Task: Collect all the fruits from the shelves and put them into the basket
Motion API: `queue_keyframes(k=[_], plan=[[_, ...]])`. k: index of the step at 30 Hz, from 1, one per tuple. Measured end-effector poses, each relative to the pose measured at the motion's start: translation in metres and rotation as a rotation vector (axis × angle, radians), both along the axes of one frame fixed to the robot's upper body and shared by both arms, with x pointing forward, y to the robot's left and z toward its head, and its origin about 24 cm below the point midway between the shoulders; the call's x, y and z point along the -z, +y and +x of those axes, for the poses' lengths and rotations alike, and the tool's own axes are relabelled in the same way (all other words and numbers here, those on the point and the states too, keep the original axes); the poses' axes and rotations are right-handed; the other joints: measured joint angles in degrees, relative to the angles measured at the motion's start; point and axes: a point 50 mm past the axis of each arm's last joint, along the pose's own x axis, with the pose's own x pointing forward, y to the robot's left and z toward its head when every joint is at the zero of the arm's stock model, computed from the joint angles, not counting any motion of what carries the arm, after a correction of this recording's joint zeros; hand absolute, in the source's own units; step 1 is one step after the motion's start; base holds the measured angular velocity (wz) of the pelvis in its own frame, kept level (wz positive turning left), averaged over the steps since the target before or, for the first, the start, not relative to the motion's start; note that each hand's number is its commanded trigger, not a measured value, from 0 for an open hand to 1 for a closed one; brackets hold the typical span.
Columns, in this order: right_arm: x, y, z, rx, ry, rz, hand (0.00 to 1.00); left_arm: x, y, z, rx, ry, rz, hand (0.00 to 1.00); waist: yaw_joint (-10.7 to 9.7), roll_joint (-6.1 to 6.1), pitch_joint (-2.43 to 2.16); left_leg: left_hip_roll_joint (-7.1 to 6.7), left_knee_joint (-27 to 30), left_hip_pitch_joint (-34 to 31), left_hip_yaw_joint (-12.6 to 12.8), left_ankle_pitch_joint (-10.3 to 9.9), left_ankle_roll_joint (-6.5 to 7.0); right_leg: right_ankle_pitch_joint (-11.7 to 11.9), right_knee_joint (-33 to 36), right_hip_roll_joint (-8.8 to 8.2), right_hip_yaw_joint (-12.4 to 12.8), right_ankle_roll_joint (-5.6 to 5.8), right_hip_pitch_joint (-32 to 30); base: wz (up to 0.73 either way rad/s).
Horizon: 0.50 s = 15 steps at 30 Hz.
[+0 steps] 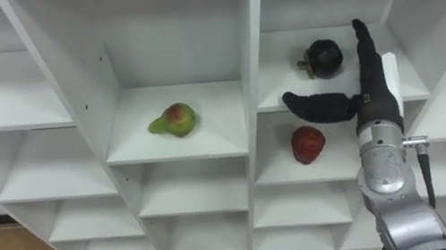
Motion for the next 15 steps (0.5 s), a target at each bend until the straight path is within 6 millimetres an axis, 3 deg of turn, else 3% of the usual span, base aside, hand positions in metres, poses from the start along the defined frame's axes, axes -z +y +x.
queue_keyframes(k=[6, 15], plan=[[0.0048, -0.0029, 0.0046, 0.013, 0.016, 0.029, 0.0, -0.0003, 0.0011, -0.0014, -0.003, 0.005, 0.018, 1.0, -0.2, -0.43, -0.22, -0.03, 0.0, 0.0, -0.7, 0.0, 0.0, 0.0, -0.2, -0.03, -0.6, 0.0, 0.5, 0.06], [0.0034, -0.0088, 0.0065, 0.014, 0.025, 0.051, 0.0, -0.0003, 0.0014, -0.0032, -0.007, 0.022, 0.021, 1.0, -0.1, -0.55, -0.18, -0.16, 0.1, 0.0, -1.4, 0.0, 0.01, 0.0, -0.2, -0.18, -1.5, 0.0, 0.7, 0.02]])
